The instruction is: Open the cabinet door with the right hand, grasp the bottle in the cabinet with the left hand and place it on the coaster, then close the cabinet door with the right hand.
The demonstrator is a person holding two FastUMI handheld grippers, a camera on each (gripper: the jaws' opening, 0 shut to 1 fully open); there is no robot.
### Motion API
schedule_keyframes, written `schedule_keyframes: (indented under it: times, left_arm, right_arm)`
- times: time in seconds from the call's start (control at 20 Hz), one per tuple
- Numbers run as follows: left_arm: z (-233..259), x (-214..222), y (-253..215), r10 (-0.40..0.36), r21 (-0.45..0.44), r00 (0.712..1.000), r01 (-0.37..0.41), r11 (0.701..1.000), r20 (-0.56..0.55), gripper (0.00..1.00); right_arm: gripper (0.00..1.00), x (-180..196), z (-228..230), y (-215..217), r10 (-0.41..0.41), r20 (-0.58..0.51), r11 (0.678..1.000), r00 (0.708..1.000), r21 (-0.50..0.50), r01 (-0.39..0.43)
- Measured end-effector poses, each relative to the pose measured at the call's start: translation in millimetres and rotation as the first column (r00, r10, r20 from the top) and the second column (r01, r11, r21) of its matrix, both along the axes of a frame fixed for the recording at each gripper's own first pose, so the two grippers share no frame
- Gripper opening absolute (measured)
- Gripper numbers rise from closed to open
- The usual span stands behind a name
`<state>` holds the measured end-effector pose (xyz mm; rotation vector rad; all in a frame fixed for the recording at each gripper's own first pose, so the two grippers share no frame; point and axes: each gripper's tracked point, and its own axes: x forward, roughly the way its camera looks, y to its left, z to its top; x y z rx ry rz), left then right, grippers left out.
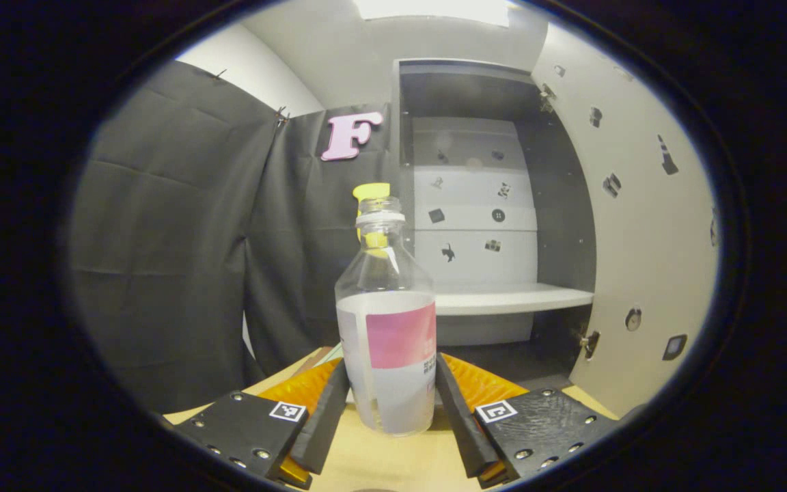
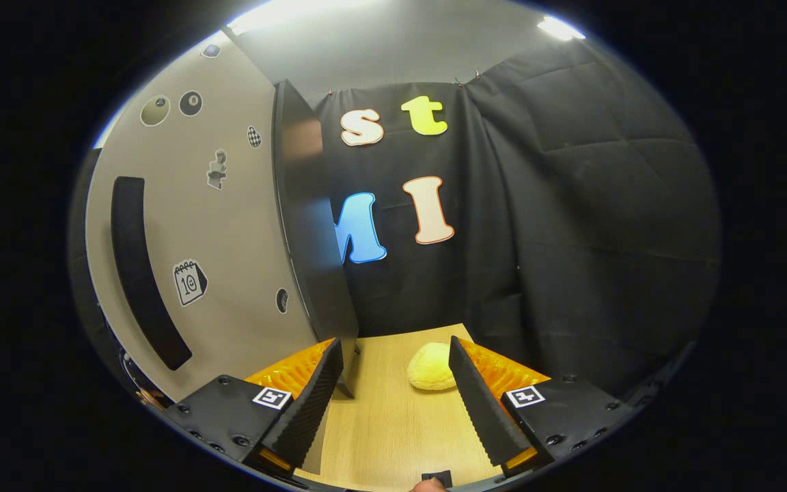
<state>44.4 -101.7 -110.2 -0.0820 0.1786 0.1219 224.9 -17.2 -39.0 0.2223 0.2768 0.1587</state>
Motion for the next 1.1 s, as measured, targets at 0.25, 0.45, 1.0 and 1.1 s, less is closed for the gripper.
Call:
schedule_keyframes:
  times: [0.25, 0.45, 1.0, 1.1]
  left_arm:
    - [-55, -45, 5, 0.029, -0.014, 0.998, -0.030, 0.999, -0.063, 0.75]
    - [-96, -65, 5, 0.033, -0.004, 0.993, -0.033, 0.999, -0.118, 0.75]
    - [-184, -77, -4, 0.047, 0.016, 0.983, -0.045, 0.999, -0.178, 0.73]
    - [-196, -81, -2, 0.057, 0.012, 0.980, -0.056, 0.998, -0.193, 0.77]
  right_arm:
    - [0.98, -3, -8, 1, 0.011, -0.007, 1.000, 1.000, -0.009, -0.011]
    - [0.98, -5, -14, 4, 0.018, -0.022, 0.999, 1.000, -0.029, -0.019]
    - [0.98, -5, -24, 11, 0.034, -0.055, 0.990, 0.998, -0.135, -0.041]
    - [0.93, -6, -23, 16, 0.048, -0.060, 0.991, 0.997, -0.121, -0.055]
